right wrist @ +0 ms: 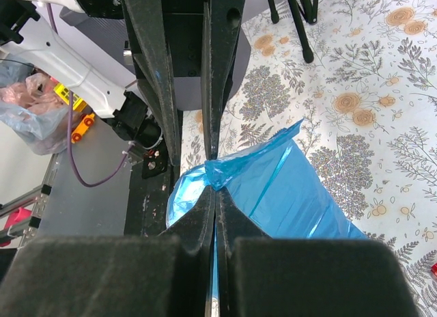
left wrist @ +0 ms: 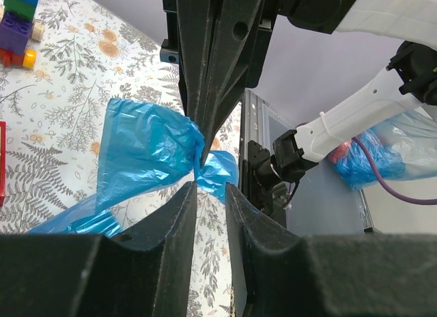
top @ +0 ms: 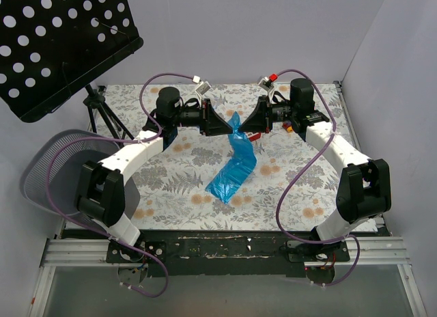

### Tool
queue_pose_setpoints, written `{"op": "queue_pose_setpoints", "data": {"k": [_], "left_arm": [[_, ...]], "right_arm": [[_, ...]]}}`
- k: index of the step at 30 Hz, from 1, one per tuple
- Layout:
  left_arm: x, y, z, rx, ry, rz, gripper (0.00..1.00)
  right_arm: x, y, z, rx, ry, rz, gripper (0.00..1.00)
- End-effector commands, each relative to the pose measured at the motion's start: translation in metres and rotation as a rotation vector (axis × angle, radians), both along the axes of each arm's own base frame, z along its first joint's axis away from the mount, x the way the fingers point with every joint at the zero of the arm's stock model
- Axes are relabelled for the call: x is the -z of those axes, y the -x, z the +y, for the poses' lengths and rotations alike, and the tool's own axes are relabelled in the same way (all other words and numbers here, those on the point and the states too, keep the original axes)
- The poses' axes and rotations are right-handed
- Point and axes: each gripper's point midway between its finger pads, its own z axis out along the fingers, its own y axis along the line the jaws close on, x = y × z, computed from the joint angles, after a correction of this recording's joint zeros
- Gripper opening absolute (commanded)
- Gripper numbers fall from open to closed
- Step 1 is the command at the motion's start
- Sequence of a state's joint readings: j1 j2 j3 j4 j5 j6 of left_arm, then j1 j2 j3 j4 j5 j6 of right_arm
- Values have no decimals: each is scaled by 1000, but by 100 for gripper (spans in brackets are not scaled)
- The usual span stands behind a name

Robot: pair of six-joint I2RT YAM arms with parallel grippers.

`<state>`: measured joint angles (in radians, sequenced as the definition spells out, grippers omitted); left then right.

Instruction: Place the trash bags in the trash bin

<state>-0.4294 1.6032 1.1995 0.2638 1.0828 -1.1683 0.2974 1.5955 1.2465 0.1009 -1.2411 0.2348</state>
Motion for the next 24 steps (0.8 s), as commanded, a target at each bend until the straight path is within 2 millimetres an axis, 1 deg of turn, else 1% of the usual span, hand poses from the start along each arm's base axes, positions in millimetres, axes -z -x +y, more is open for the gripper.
{"op": "queue_pose_setpoints", "data": {"k": [1, 3, 6, 9, 12, 15, 16, 17, 18, 21, 23, 24], "left_arm": [[-15, 2, -6, 39, 34, -41, 22], [-14, 4, -9, 50, 36, -36, 20], [-12, 5, -12, 55, 37, -36, 20], [-12, 4, -13, 50, 43, -33, 27], [-18, 5, -14, 57, 54, -38, 27], [-19, 7, -15, 78, 61, -44, 17], [-19, 9, -16, 85, 63, -47, 8], [-19, 10, -16, 94, 64, -49, 0], [-20, 9, -16, 93, 63, -50, 0], [-22, 9, -16, 88, 61, -53, 0], [-25, 10, -15, 81, 60, -56, 0], [-26, 11, -14, 81, 59, -55, 0]], "right_arm": [[-18, 6, 0, -17, -25, -55, 2], [-17, 8, 1, -23, -25, -53, 5], [-18, 11, 3, -31, -27, -59, 5], [-18, 15, 5, -39, -24, -63, 4], [-15, 14, 7, -16, -6, -81, 4], [-11, 9, 6, 25, 23, -145, 4], [-12, 9, 5, 33, 27, -165, 4], [-11, 4, 5, 64, 40, -180, 5], [-8, 0, 3, 99, 63, -171, 6], [-6, -3, 0, 125, 93, -181, 7], [-7, -8, -2, 166, 112, -183, 10], [-7, -11, -3, 193, 122, -185, 14]]}}
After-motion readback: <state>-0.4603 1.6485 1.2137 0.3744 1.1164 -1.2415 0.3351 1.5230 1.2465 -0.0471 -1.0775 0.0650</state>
